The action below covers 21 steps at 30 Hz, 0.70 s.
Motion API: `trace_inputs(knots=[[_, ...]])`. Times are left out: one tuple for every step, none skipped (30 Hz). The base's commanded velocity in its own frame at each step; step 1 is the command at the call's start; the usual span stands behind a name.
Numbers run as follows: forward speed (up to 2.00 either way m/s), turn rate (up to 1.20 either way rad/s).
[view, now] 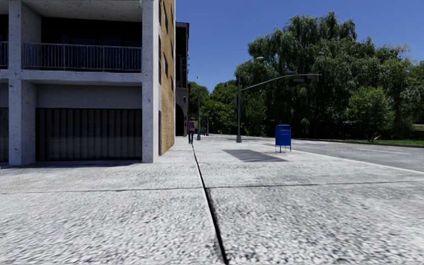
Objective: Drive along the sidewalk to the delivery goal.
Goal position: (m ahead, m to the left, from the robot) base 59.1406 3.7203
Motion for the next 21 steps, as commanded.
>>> trace_inputs(knots=[[2.0, 0.0], [2.0, 0.0], [2.0, 0.0], [2.0, 0.0], [2.0, 0.0], [2.0, 0.0], [2.0, 0.0], [2.0, 0.0], [2.0, 0.0], [2.0, 0.0], [2.0, 0.0], [2.0, 0.0], [2.0, 0.0], [2.0, 0.0], [2.0, 0.0], [2.0, 0.0], [2.0, 0.0], [2.0, 0.0], [2.0, 0.0], [2.0, 0.0], [2.0, 0.0]])
